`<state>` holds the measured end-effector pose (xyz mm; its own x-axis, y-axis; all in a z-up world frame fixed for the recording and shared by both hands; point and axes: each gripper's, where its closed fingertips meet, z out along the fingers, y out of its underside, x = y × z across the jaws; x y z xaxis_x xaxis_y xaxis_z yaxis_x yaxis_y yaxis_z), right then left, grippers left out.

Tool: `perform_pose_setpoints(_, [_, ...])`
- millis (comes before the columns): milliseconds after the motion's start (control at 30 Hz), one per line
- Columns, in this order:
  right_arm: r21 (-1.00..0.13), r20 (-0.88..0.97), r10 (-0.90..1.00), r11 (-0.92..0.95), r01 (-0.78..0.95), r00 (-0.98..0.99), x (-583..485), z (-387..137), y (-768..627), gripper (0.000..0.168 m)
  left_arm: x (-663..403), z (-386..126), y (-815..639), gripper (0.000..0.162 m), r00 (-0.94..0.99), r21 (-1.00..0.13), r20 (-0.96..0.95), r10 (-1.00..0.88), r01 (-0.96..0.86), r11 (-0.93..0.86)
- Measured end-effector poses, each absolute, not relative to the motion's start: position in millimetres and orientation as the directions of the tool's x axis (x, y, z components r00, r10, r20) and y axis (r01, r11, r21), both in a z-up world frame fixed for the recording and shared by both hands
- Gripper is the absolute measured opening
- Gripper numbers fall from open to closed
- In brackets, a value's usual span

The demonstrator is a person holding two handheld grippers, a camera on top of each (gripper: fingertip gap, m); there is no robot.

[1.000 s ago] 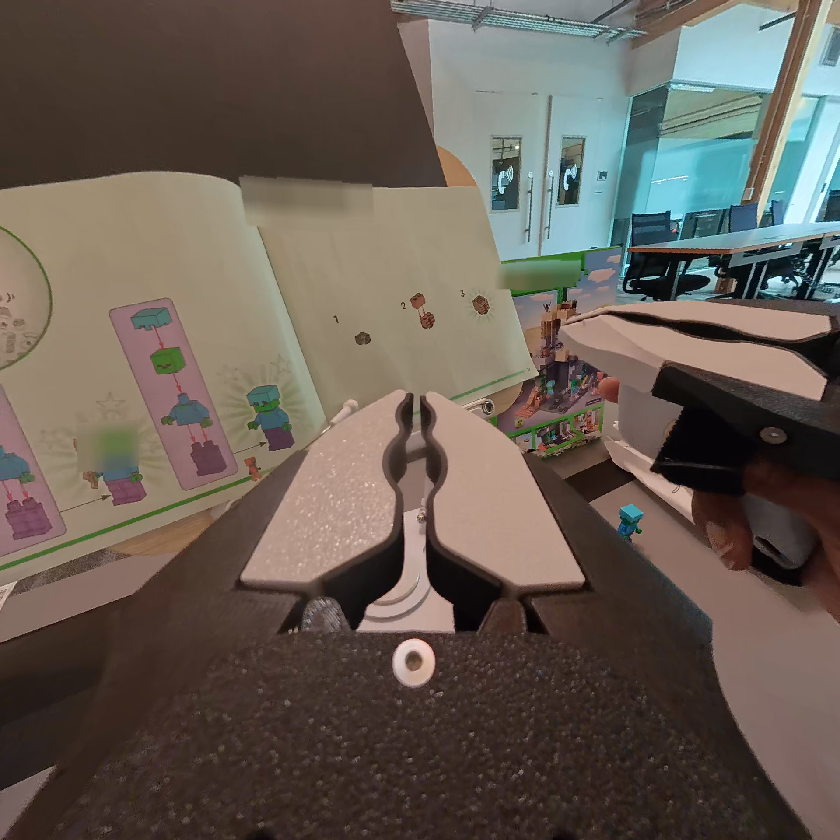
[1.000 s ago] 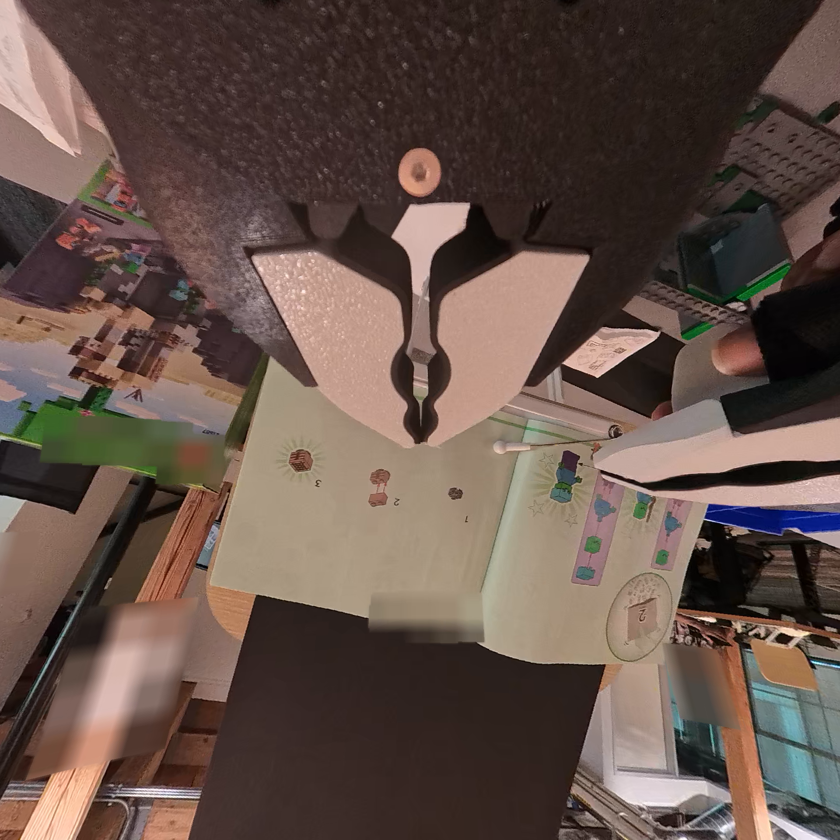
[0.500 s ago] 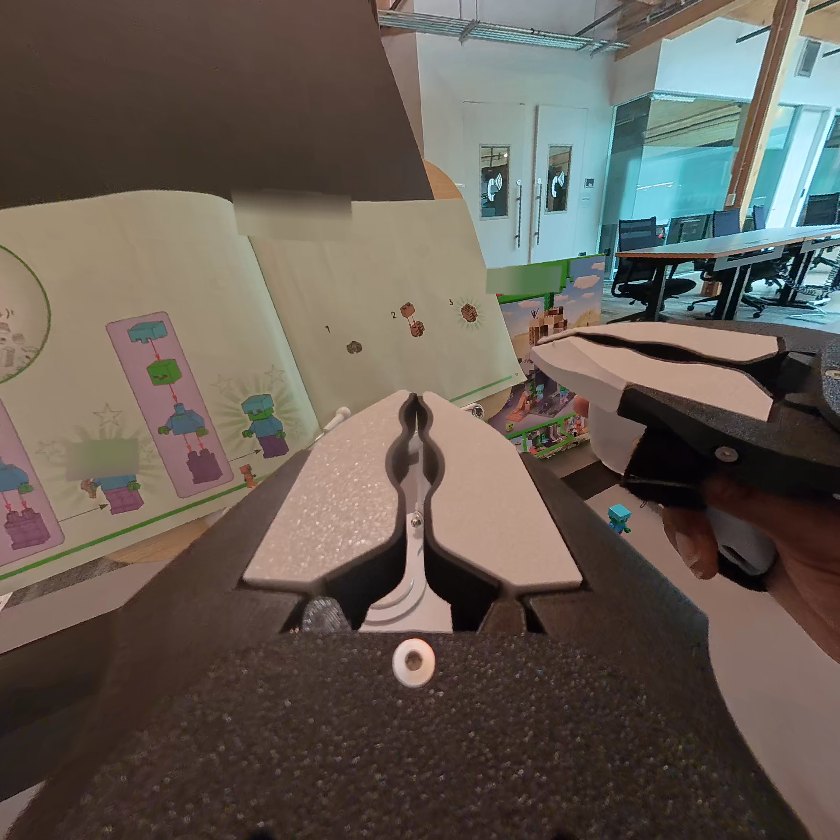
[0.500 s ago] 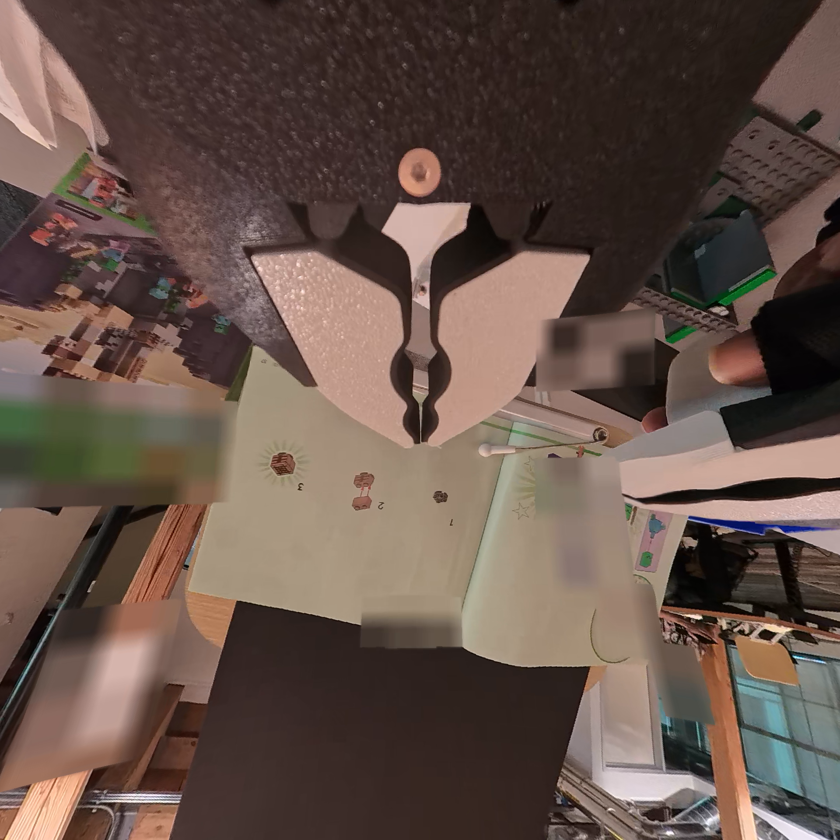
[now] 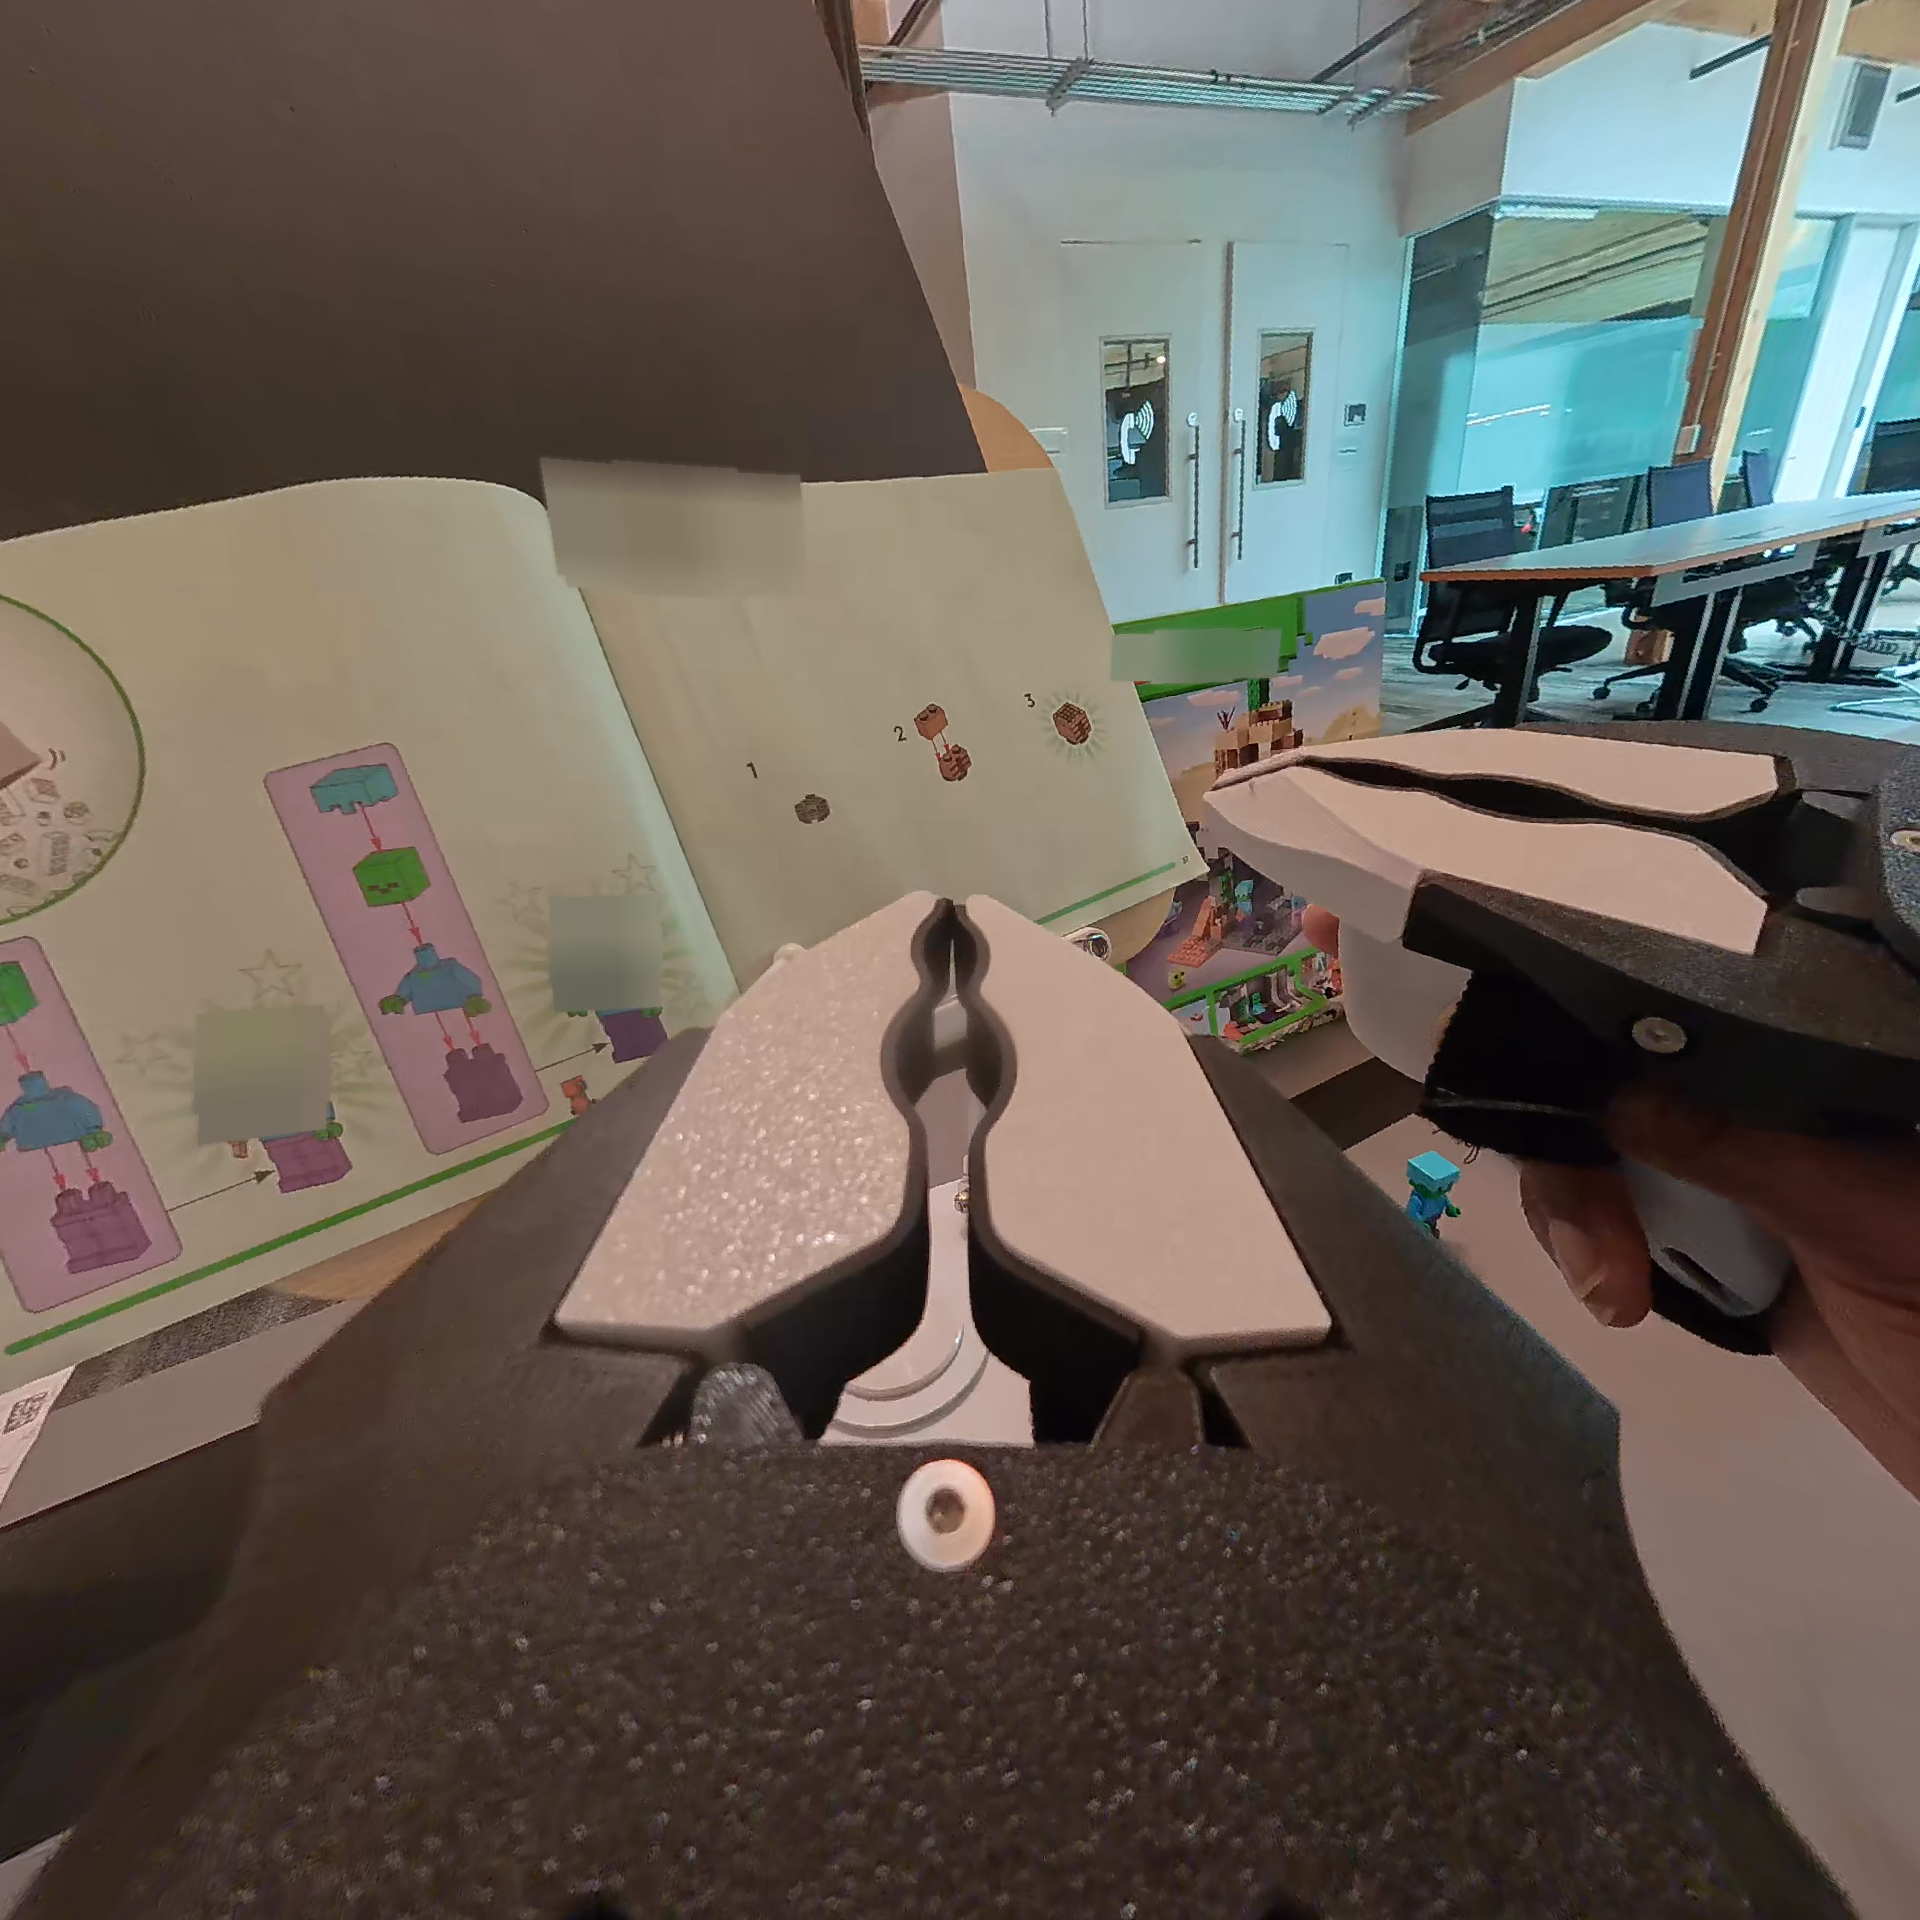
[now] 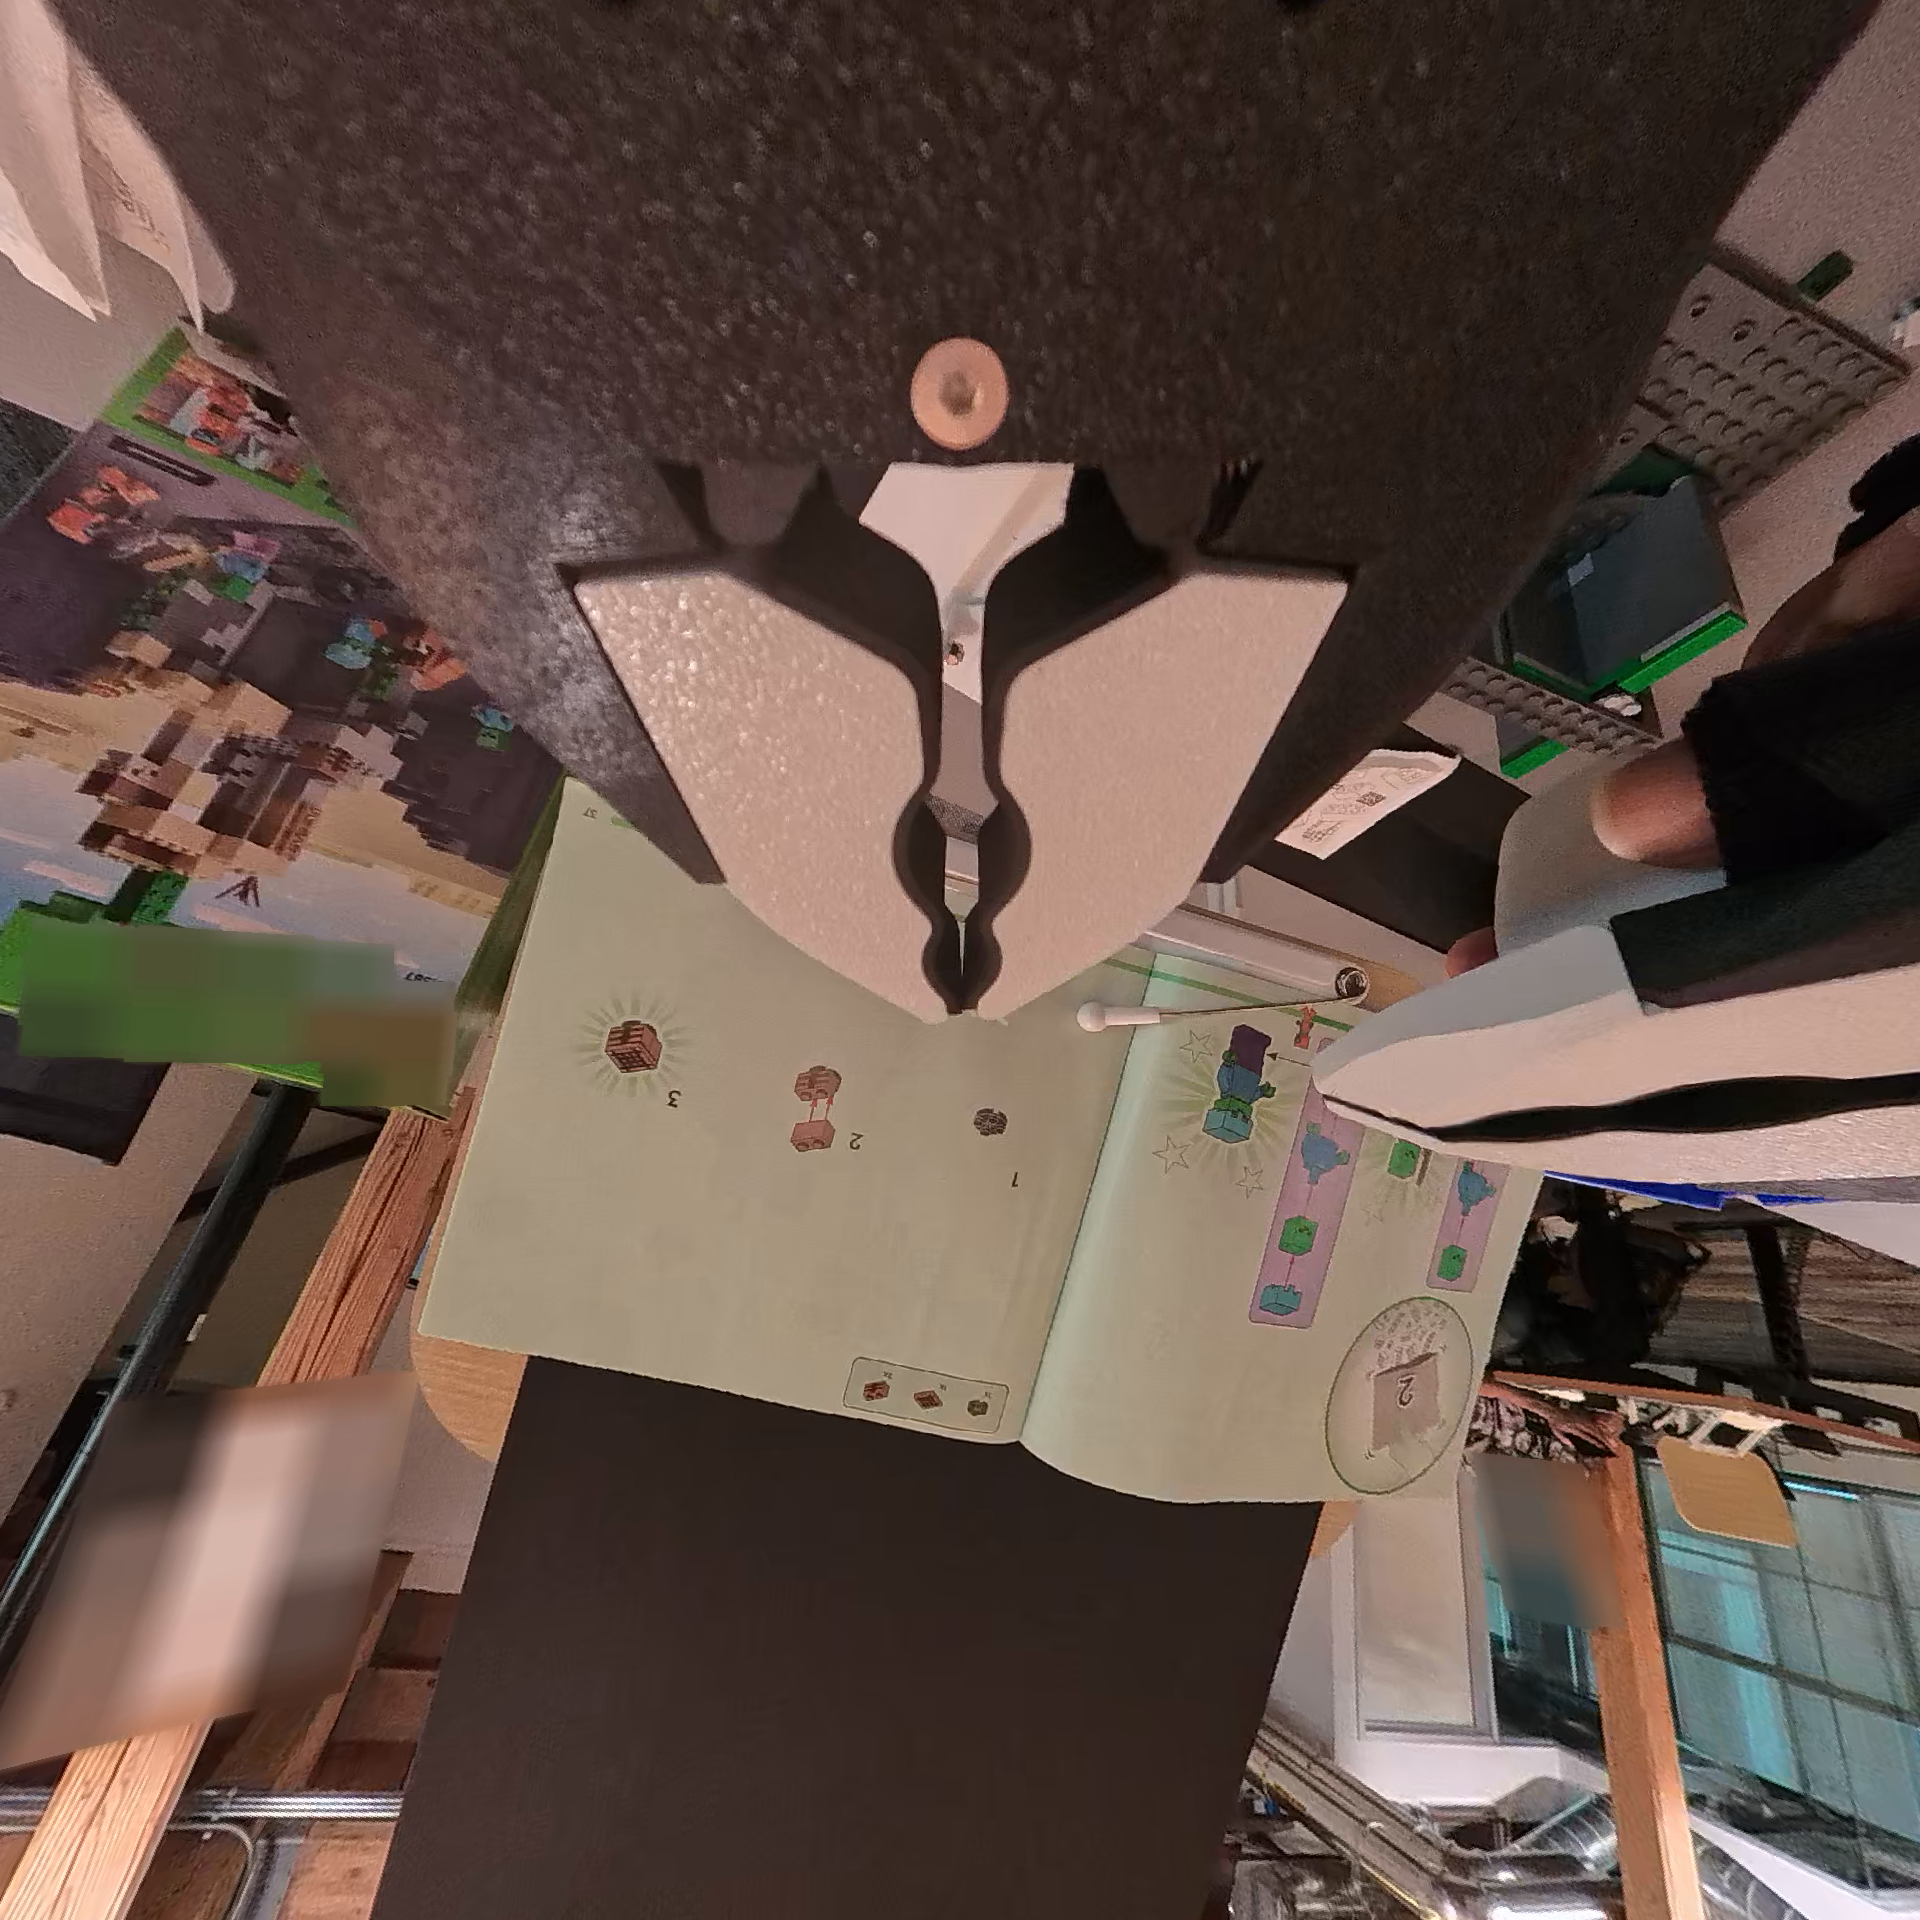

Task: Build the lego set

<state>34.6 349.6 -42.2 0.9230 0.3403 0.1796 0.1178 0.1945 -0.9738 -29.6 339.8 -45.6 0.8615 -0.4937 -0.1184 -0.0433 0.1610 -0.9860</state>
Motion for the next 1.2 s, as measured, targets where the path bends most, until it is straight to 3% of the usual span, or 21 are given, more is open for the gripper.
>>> perform_pose_setpoints(667, [-0.960,0.237,0.348,0.226,0.164,0.907,26.3,-40.8,344.8,0.000,-37.5,-42.9,348.9,0.000,0.868,-0.990,-0.103,-0.485,-0.043,0.133])
perform_pose_setpoints(967, [-0.972,0.196,0.362,0.191,0.133,0.911,29.4,-39.2,346.6,0.000,-41.1,-13.2,367.1,0.000,0.888,-0.988,-0.112,-0.446,-0.052,0.144])
perform_pose_setpoints(1200, [-0.978,0.181,0.403,0.174,0.119,0.897,4.4,3.8,389.6,0.000,-58.9,-49.9,332.8,0.000,0.896,-0.992,-0.122,-0.427,-0.098,0.077])
